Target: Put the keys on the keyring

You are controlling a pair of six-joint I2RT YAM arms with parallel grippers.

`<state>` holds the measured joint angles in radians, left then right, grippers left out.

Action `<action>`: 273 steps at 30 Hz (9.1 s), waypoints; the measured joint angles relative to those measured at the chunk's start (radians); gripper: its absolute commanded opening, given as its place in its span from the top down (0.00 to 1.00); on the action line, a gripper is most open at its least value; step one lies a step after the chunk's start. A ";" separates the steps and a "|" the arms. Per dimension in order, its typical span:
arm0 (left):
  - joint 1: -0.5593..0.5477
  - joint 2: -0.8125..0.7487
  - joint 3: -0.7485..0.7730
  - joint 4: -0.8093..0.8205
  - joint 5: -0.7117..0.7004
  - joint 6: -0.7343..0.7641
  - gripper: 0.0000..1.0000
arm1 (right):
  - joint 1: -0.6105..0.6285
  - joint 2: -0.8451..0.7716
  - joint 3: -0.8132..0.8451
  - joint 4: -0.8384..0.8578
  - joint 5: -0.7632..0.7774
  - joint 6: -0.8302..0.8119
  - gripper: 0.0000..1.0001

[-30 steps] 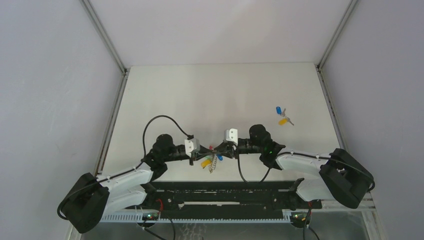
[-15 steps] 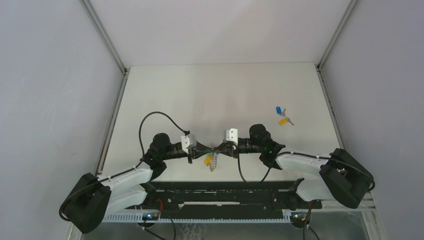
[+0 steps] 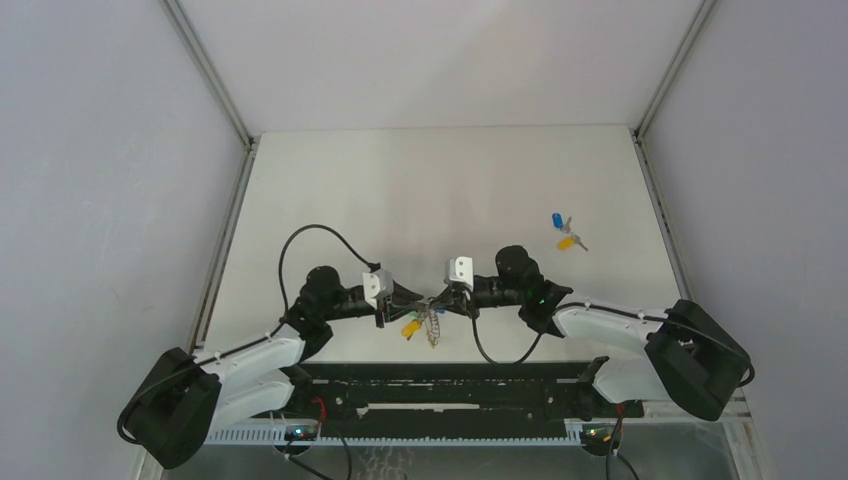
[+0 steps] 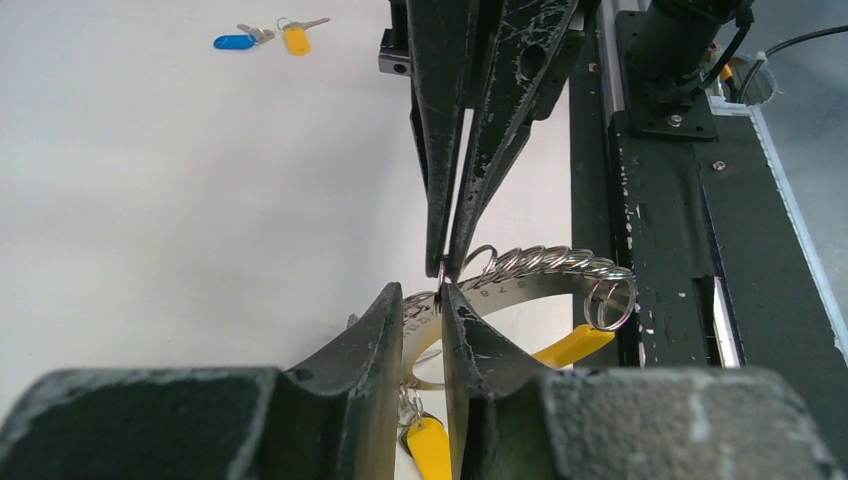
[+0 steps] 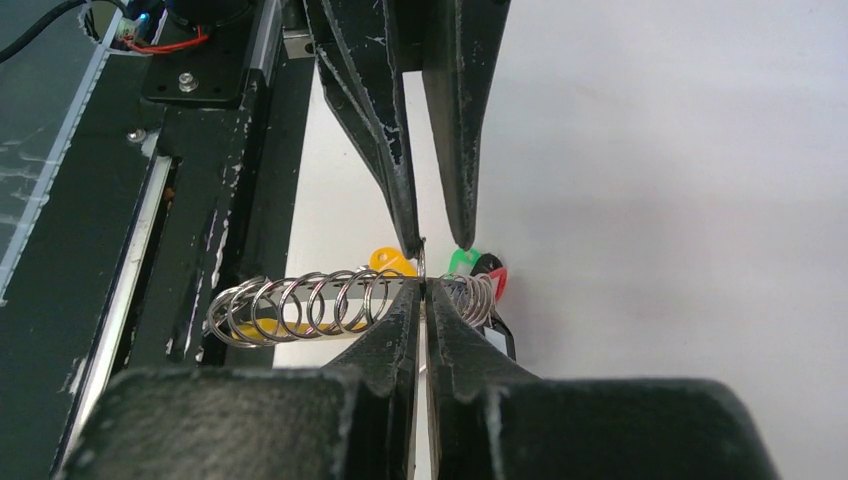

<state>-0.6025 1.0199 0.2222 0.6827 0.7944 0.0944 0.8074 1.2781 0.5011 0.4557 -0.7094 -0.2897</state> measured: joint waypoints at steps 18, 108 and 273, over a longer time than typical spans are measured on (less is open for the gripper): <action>0.000 0.017 0.000 -0.016 -0.005 0.003 0.73 | 0.016 -0.010 0.048 -0.116 0.021 -0.008 1.00; -0.002 -0.059 0.004 -0.187 -0.422 -0.016 1.00 | -0.799 0.265 0.531 -0.784 0.569 0.444 0.58; -0.002 -0.177 0.004 -0.230 -0.476 -0.025 1.00 | -0.400 0.399 0.462 -0.866 0.615 0.223 0.78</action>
<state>-0.6048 0.8429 0.2260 0.4526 0.3183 0.0692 0.4072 1.6775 0.9627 -0.4103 -0.0944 -0.0666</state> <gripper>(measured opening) 0.011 0.257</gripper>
